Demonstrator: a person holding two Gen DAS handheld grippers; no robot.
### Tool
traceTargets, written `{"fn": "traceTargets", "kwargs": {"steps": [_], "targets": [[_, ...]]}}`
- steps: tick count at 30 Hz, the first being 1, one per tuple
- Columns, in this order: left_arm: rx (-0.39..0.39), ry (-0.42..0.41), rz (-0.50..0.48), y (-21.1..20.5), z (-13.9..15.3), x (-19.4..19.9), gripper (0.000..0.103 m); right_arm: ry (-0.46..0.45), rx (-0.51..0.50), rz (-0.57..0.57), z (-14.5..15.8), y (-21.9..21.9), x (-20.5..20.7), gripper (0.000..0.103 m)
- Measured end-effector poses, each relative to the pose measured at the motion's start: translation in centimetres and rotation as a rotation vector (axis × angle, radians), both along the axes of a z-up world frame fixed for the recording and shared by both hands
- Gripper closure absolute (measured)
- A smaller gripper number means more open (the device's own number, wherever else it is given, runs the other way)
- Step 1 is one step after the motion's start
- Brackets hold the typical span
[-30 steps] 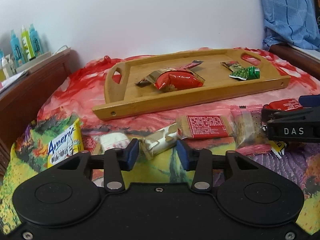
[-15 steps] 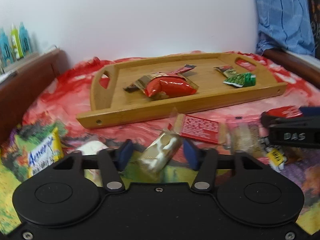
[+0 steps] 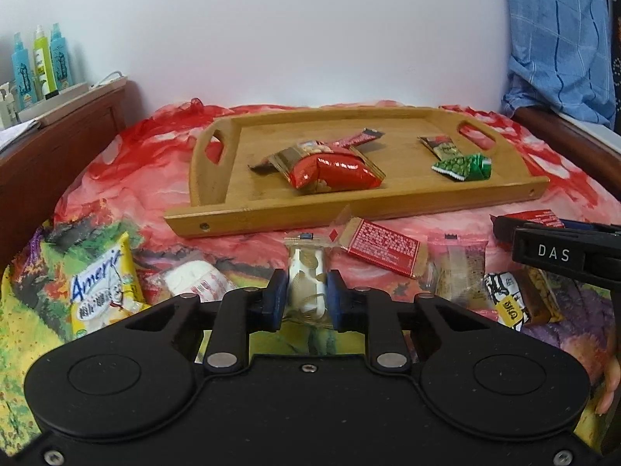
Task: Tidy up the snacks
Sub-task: 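Grasp the white wrapped cake with the left gripper while the right gripper grasps the red bar, then carry both snacks over the tray and open both grippers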
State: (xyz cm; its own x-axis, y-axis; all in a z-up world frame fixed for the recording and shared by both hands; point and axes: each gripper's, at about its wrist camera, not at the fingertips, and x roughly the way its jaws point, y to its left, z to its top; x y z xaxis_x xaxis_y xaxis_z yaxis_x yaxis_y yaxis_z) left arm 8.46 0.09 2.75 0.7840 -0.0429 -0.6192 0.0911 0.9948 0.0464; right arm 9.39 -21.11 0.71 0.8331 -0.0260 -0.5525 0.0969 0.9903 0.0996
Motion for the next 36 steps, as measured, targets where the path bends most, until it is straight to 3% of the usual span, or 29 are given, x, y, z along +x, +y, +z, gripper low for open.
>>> {"fn": "traceTargets", "kwargs": {"steps": [9, 13, 17, 20, 22, 36], "targets": [[0.011, -0.017, 0.028, 0.5, 1.2, 0.2, 0.083, -0.065, 0.017, -0.012, 1.2, -0.5, -0.8, 0.035], [0.039, 0.054, 0.030, 0.4, -0.1, 0.9, 0.079, -0.072, 0.021, -0.014, 1.4, -0.6, -0.9, 0.035], [0.038, 0.053, 0.042, 0.1, -1.1, 1.2, 0.057, -0.067, 0.027, -0.016, 1.3, -0.7, -0.9, 0.035], [0.038, 0.050, 0.043, -0.1, -1.3, 1.6, 0.062, -0.071, 0.028, -0.018, 1.3, -0.6, -0.9, 0.035], [0.027, 0.050, 0.042, -0.1, -1.3, 1.8, 0.083, -0.073, 0.040, -0.016, 1.4, -0.7, -0.8, 0.035], [0.011, -0.040, 0.045, 0.5, 3.7, 2.0, 0.082, -0.136, 0.121, 0.041, 3.9, -1.8, 2.1, 0.035]]}}
